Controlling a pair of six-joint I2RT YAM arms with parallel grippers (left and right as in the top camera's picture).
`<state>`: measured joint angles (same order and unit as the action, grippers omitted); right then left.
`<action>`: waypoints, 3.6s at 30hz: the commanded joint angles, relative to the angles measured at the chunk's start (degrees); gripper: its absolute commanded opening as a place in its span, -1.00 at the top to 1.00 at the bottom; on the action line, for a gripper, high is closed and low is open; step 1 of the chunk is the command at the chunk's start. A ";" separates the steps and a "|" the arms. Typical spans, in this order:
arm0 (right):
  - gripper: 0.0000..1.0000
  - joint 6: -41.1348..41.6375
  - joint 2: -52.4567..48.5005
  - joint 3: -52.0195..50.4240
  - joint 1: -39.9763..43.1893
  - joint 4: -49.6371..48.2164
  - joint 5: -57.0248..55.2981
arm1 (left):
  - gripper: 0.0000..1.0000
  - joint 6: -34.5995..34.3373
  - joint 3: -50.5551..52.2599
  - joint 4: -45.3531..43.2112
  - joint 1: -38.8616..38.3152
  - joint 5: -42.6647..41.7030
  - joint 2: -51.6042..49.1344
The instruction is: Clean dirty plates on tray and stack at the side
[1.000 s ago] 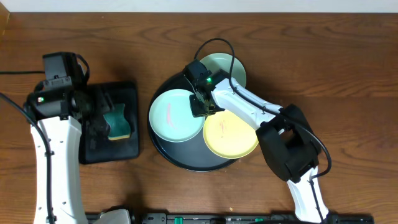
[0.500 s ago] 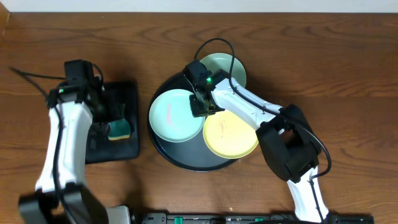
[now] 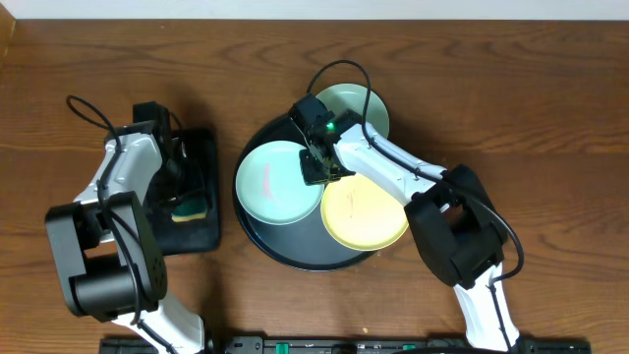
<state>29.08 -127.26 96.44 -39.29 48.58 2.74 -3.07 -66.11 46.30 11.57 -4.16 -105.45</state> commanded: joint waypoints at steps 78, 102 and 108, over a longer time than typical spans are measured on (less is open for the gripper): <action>0.98 -4.33 -2.32 0.13 -0.13 -0.63 7.80 | 0.85 -19.19 5.40 -11.23 -24.72 -0.31 1.25; 0.97 -4.48 -2.34 0.13 -0.13 -0.61 7.80 | 0.85 -1.42 5.40 -12.72 -26.60 -28.22 1.25; 0.97 -4.48 -2.34 0.13 -0.13 -0.59 7.80 | 0.85 -3.54 5.40 -17.33 -26.60 -25.66 1.25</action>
<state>25.61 -127.72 96.44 -38.74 47.35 9.87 -7.66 -61.30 30.81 -14.79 -27.18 -103.39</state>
